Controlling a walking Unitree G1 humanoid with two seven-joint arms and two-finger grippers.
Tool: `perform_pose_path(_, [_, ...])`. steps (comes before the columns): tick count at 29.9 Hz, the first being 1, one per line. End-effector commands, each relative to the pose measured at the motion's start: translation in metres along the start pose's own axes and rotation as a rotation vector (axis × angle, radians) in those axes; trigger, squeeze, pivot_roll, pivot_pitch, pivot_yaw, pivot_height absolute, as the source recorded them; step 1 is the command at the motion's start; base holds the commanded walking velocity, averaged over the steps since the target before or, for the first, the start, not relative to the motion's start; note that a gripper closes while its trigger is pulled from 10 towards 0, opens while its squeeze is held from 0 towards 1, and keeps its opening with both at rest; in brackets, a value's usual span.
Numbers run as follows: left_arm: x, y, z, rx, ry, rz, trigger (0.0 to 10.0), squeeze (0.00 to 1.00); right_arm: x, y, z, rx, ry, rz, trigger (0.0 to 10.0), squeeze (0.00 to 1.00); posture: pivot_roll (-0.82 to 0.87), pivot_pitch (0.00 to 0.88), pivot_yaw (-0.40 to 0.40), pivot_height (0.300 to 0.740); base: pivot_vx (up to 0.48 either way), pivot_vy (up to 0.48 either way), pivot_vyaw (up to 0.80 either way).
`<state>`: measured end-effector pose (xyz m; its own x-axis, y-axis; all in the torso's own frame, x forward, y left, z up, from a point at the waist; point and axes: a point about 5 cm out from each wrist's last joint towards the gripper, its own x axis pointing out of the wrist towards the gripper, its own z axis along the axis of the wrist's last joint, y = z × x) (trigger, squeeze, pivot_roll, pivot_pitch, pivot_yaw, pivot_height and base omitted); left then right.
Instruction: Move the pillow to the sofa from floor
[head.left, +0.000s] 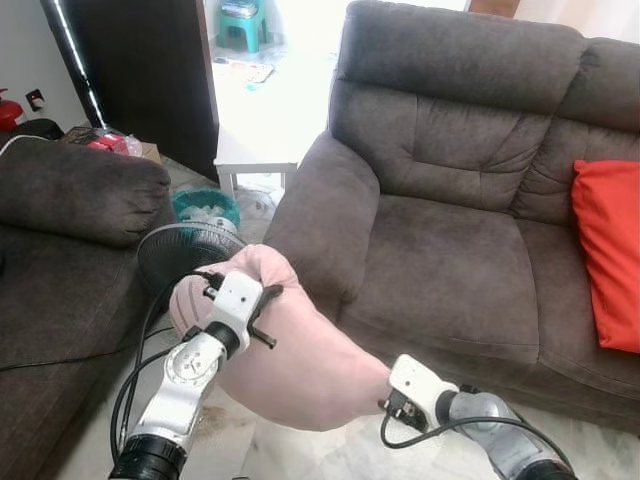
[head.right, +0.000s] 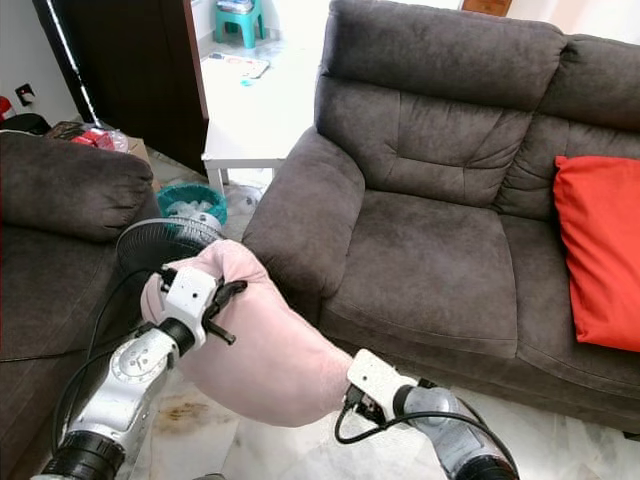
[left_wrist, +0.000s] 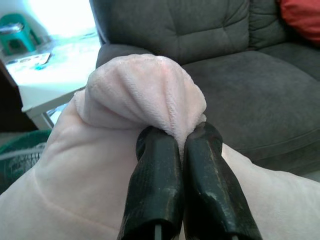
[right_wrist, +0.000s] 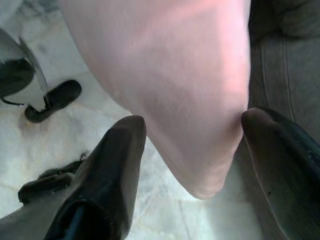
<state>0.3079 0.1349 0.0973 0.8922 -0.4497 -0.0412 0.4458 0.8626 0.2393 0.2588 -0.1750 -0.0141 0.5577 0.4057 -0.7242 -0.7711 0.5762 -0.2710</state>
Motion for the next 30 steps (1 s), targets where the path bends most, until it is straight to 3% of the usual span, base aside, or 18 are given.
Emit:
perform_pose_path(1, [0.01, -0.001, 0.032, 0.055, -0.126, -0.035, 10.0, 0.0, 0.002, 0.001, -0.001, 0.0, 0.018, -0.007, 10.0, 0.0, 0.15, 0.001, -0.069, 0.74, 0.0, 0.0, 0.0])
perform_pose_path(24, [0.012, -0.005, 0.037, 0.072, -0.13, -0.086, 10.0, 0.0, 0.01, 0.012, -0.018, 0.013, 0.148, -0.007, 10.0, 0.0, 0.16, 0.016, -0.068, 0.74, 0.0, 0.0, 0.0])
perform_pose_path(25, [0.012, -0.005, 0.037, 0.073, -0.129, -0.087, 10.0, 0.0, 0.009, 0.012, -0.018, 0.017, 0.149, -0.012, 6.7, 0.0, 0.16, 0.016, -0.068, 0.74, 0.0, 0.0, 0.0])
perform_pose_path(26, [0.012, -0.005, 0.037, 0.073, -0.129, -0.087, 10.0, 0.0, 0.009, 0.012, -0.018, 0.017, 0.149, -0.012, 6.7, 0.0, 0.16, 0.016, -0.068, 0.74, 0.0, 0.0, 0.0])
perform_pose_path(27, [0.012, -0.005, 0.037, 0.075, -0.127, -0.088, 10.0, 0.0, 0.01, 0.012, -0.018, 0.025, 0.147, -0.018, 0.0, 0.0, 0.16, 0.017, -0.068, 0.74, 0.0, 0.0, 0.0])
perform_pose_path(30, [0.012, -0.005, 0.036, 0.077, -0.124, -0.088, 10.0, 0.0, 0.01, 0.012, -0.017, 0.03, 0.139, -0.015, 0.0, 0.0, 0.16, 0.017, -0.07, 0.74, 0.0, 0.0, 0.0])
